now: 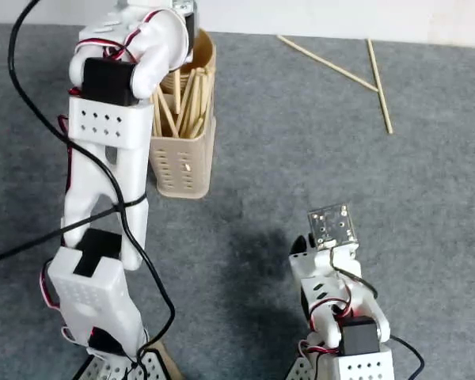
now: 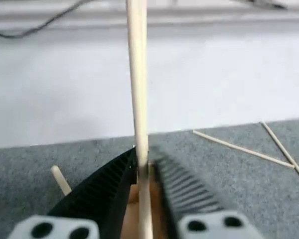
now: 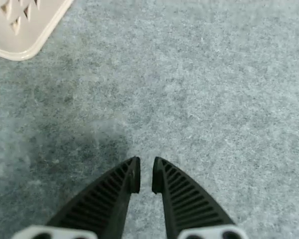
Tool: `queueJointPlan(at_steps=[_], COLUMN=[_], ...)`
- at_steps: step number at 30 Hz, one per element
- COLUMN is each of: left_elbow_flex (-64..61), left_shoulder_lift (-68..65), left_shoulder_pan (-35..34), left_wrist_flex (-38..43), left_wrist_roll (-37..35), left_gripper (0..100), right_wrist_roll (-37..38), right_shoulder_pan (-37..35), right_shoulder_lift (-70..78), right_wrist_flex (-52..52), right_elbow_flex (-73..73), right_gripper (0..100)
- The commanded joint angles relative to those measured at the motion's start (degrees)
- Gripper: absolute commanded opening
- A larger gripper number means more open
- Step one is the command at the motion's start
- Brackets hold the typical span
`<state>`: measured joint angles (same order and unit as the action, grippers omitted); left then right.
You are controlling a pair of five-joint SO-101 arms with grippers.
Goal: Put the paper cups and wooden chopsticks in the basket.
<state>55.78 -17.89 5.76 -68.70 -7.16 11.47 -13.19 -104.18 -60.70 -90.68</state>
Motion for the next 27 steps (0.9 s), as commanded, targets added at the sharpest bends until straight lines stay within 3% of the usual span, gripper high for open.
queueJointPlan(at_steps=[1,8,14,20,24,27], left_elbow_flex=[0.7,4.5,11.5,11.5,2.0,-13.7], left_shoulder_lift=[1.0,3.4,8.3,13.1,17.7,21.8], left_shoulder_pan=[-1.7,-5.7,-9.6,-18.0,-29.5,-33.8], left_wrist_flex=[-1.9,-4.4,-18.5,-32.4,-33.5,-33.4], left_wrist_roll=[0.3,0.2,0.2,0.2,0.2,0.8], left_gripper=[20,15,15,14,14,15], right_wrist_roll=[0.6,0.6,0.8,4.4,7.8,8.1], right_shoulder_pan=[0.5,0.7,1.3,12.8,17.5,19.0], right_shoulder_lift=[-0.6,-0.6,0.0,1.4,14.3,33.1], right_wrist_flex=[1.0,1.0,0.8,1.0,5.9,7.9], right_elbow_flex=[0.2,0.1,0.4,7.3,16.7,30.4], right_gripper=[5.6,5.6,5.6,5.6,5.6,5.6])
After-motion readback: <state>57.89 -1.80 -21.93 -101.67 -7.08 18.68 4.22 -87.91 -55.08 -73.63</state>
